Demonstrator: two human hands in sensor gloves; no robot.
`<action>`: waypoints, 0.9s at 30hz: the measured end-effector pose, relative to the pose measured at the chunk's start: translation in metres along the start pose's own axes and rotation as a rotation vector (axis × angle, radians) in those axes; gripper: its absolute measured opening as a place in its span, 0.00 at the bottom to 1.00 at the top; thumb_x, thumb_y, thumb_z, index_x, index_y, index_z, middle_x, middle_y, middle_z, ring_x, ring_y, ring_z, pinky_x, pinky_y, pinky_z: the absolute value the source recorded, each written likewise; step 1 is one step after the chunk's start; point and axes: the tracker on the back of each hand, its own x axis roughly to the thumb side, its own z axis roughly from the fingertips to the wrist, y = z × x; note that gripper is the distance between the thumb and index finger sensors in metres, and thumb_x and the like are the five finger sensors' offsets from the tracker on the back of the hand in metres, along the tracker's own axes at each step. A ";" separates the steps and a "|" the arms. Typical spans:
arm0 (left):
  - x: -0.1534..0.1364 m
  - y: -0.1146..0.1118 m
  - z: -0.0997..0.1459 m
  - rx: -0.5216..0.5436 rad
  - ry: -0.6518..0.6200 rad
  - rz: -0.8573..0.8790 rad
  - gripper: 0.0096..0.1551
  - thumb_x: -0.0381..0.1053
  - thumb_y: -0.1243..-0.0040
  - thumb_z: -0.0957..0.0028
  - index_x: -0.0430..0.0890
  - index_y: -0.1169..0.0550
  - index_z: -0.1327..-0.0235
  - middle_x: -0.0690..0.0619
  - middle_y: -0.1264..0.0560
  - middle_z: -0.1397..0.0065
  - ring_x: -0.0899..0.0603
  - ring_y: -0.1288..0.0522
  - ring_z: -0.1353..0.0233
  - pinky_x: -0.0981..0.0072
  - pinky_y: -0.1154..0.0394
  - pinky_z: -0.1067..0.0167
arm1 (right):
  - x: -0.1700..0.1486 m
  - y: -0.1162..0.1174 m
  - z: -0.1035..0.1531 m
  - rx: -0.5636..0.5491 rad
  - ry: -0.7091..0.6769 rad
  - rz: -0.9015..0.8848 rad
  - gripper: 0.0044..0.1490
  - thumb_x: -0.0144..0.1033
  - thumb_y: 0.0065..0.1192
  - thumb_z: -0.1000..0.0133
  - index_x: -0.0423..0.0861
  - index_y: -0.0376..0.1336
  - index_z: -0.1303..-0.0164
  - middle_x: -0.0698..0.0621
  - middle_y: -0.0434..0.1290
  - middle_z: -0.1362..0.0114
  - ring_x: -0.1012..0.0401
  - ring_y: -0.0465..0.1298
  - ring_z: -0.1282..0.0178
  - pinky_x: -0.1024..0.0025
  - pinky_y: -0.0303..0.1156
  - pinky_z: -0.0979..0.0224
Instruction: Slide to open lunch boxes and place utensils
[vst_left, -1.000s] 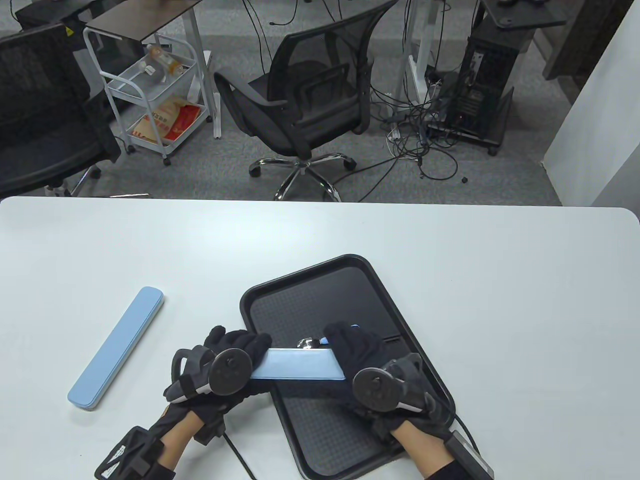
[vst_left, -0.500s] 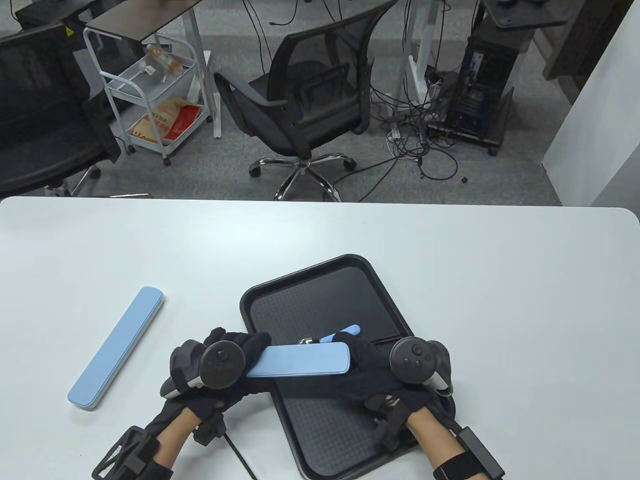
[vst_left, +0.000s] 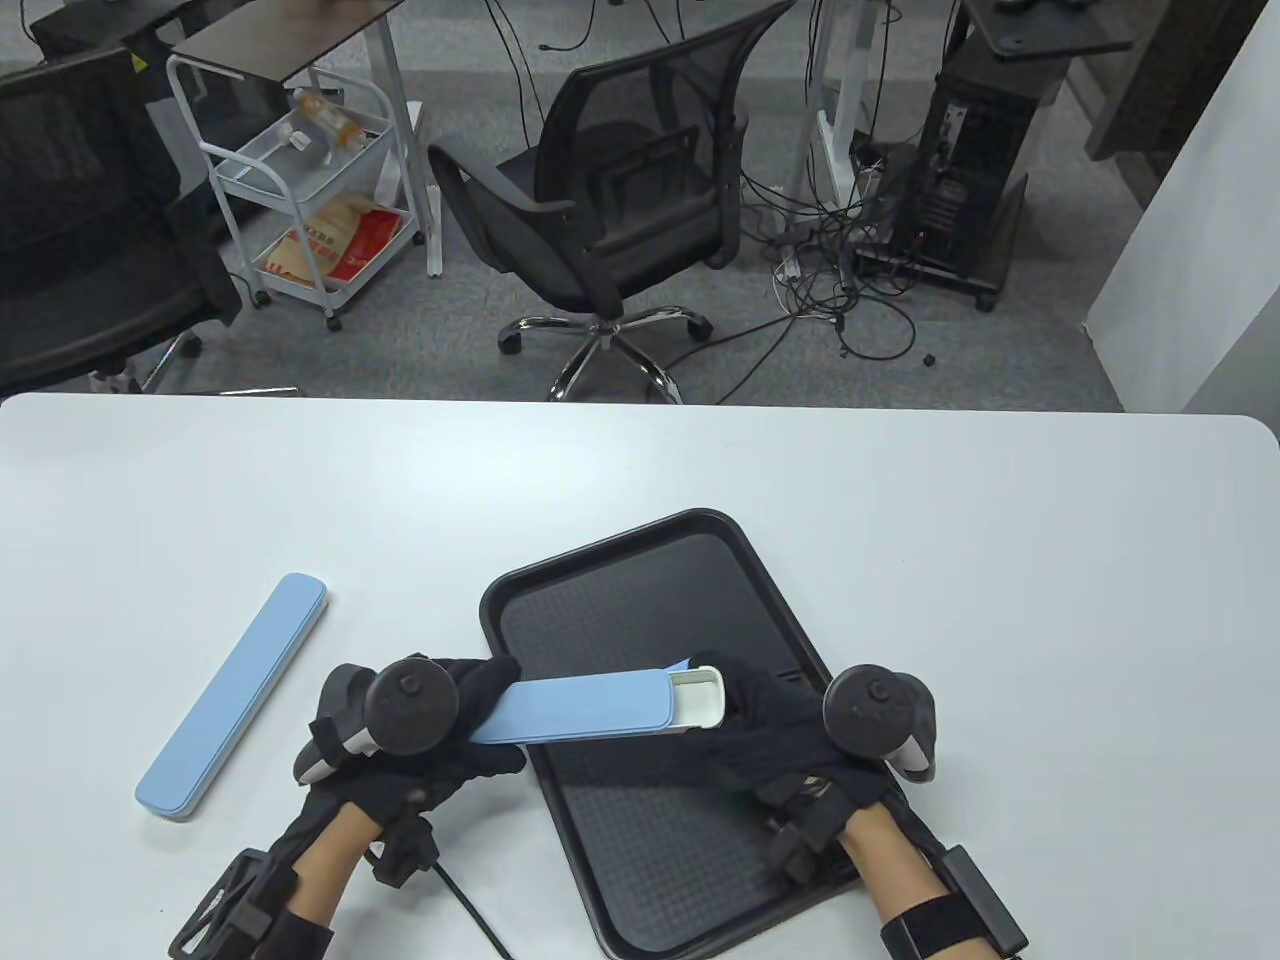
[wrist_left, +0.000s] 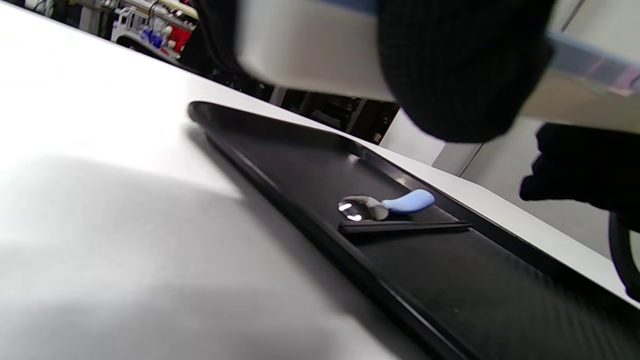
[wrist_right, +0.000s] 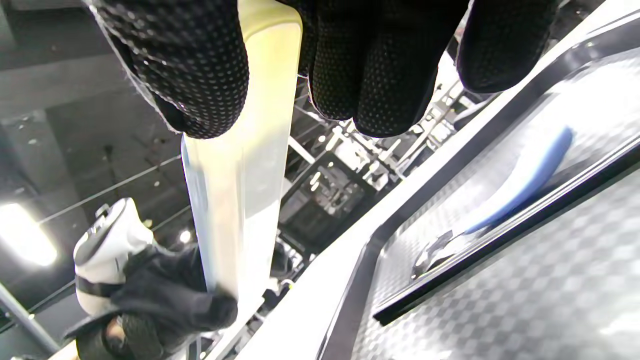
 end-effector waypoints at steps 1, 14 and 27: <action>-0.006 0.000 0.000 -0.009 0.007 0.031 0.55 0.65 0.23 0.58 0.53 0.38 0.21 0.54 0.33 0.20 0.40 0.35 0.17 0.27 0.47 0.21 | -0.004 -0.005 0.002 -0.002 0.012 -0.027 0.50 0.49 0.78 0.47 0.46 0.56 0.19 0.43 0.72 0.27 0.46 0.77 0.33 0.34 0.67 0.29; -0.033 0.003 0.001 -0.023 0.097 0.102 0.54 0.63 0.23 0.57 0.54 0.39 0.20 0.55 0.35 0.19 0.37 0.40 0.14 0.24 0.53 0.22 | -0.037 -0.047 0.016 -0.103 0.094 -0.196 0.49 0.49 0.75 0.45 0.53 0.54 0.16 0.44 0.68 0.23 0.42 0.73 0.29 0.31 0.64 0.27; -0.039 0.011 0.006 0.060 0.197 0.140 0.54 0.63 0.23 0.56 0.54 0.39 0.20 0.54 0.35 0.19 0.36 0.40 0.15 0.24 0.53 0.22 | -0.034 -0.048 0.019 -0.222 0.186 0.145 0.38 0.35 0.75 0.43 0.43 0.60 0.23 0.43 0.73 0.28 0.43 0.76 0.31 0.33 0.66 0.29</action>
